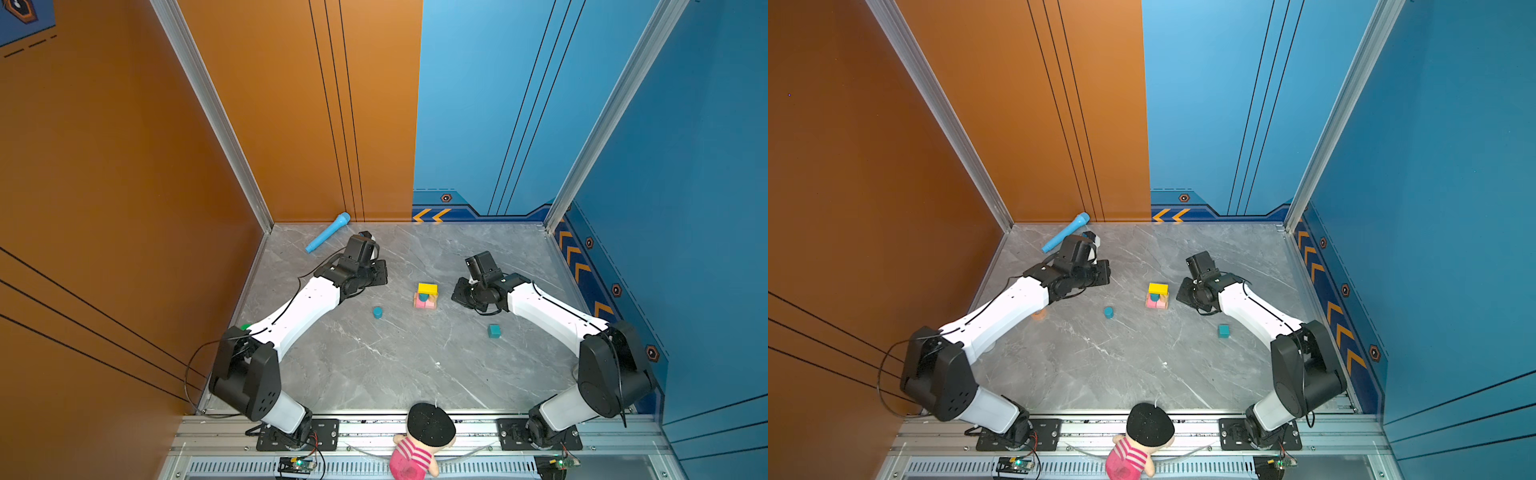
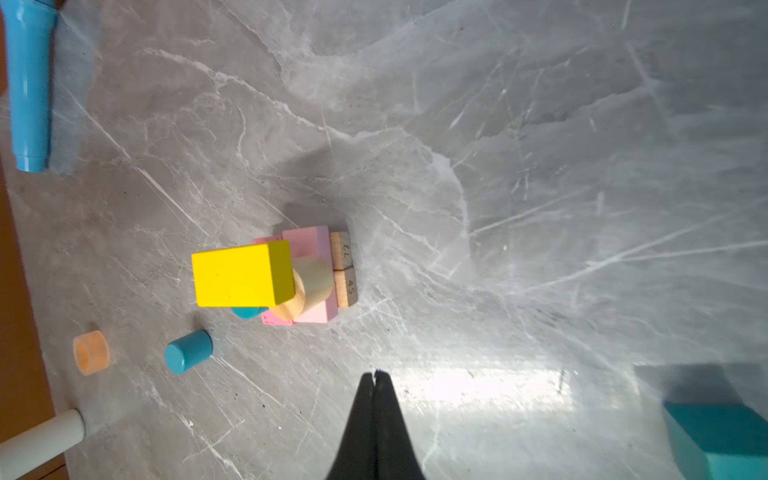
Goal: Build the wood block tower
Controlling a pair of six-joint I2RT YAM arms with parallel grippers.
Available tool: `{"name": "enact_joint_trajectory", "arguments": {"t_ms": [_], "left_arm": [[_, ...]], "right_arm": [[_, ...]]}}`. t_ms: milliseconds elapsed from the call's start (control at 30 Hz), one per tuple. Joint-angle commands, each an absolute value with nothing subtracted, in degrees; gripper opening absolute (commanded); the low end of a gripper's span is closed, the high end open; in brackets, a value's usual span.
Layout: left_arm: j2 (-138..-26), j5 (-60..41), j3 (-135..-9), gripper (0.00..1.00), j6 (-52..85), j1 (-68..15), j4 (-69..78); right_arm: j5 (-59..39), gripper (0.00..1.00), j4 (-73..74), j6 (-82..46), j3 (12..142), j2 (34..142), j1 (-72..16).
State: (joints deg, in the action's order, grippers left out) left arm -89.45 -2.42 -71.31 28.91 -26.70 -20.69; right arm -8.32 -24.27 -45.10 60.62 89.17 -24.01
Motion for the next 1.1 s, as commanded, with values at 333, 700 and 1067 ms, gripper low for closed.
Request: {"name": "enact_joint_trajectory", "arguments": {"t_ms": [333,700,1067], "left_arm": [[-97.7,-5.04,-75.31,0.06,27.94,-28.26,-22.8],[-101.51,-5.4,-76.25,0.05,28.05,-29.71,-22.76],[-101.6,-5.11,-76.16,0.05,27.97,-29.66,-22.76]], "right_arm": [[-16.46,0.0,-11.85,-47.22,59.8,98.97,-22.28],[-17.75,0.0,-9.53,-47.5,61.33,102.31,-21.77],[-18.24,0.0,-8.8,-47.88,62.32,103.18,-22.07]]}}
